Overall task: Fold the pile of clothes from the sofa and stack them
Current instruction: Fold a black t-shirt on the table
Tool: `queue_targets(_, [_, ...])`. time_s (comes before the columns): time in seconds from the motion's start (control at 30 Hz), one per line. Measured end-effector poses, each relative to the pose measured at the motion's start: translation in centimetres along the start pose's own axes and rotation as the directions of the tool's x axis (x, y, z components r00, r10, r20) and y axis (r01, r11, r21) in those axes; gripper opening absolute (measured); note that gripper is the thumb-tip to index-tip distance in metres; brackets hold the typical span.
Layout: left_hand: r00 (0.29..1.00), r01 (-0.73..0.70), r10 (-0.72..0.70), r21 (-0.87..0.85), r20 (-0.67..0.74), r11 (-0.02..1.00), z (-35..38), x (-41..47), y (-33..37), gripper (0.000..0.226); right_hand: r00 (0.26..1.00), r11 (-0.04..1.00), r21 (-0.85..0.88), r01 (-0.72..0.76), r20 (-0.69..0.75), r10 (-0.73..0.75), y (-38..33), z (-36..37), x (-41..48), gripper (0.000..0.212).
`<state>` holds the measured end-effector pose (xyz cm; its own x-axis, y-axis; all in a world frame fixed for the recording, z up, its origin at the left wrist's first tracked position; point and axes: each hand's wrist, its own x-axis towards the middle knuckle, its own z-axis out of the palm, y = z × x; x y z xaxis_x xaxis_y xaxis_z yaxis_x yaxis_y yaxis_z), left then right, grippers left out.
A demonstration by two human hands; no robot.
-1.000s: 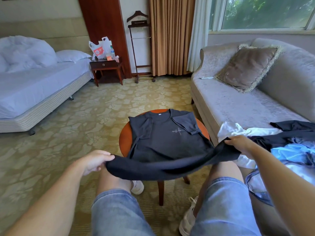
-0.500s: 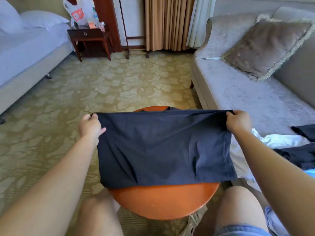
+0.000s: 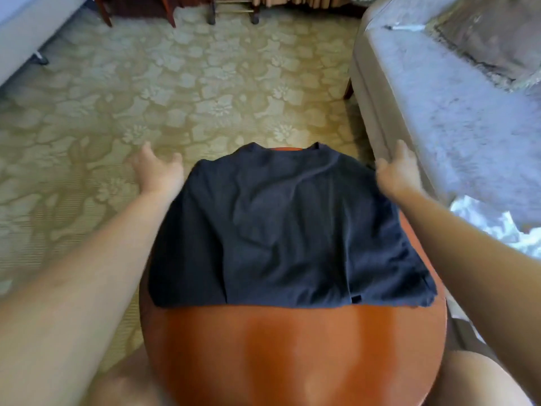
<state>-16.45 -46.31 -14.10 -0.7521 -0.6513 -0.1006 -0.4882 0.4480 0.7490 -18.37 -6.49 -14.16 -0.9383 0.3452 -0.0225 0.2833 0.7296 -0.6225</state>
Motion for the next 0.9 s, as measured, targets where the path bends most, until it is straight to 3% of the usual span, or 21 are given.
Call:
queue_targets(0.1, [0.985,-0.175,0.169,0.207,0.044,0.963,1.3,-4.8,-1.6,0.066,0.985,0.976,-0.134,0.169,0.058,-0.163,-0.2,2.3,-5.1,0.057])
queue_targets(0.27, [0.948,-0.318,0.263,0.494,0.181,0.809,1.1,-12.0,-6.5,0.064,0.967,0.892,-0.387,0.234,0.190,-0.171,3.0,3.3,-14.2,0.066])
queue_targets(0.43, [0.872,-0.488,0.431,0.476,0.232,0.732,-0.8,-13.4,-8.6,0.057,0.970,0.872,-0.436,0.224,0.188,-0.155,7.1,0.7,-14.4,0.064])
queue_targets(0.53, [0.864,-0.504,0.407,0.535,0.297,0.678,-1.4,-14.6,-8.3,0.059,0.955,0.852,-0.456,0.257,0.258,-0.150,7.3,-0.2,-14.0,0.063])
queue_targets(0.7, [0.913,-0.405,0.276,0.568,0.302,0.717,-2.0,-18.8,-9.3,0.066,0.982,0.866,-0.470,0.168,0.158,-0.105,6.8,0.0,-18.2,0.064])
queue_targets(0.9, [0.909,-0.406,0.242,0.596,0.339,0.693,-3.9,-19.7,-10.8,0.068,0.978,0.878,-0.460,0.130,0.206,-0.037,8.1,-1.2,-20.3,0.065])
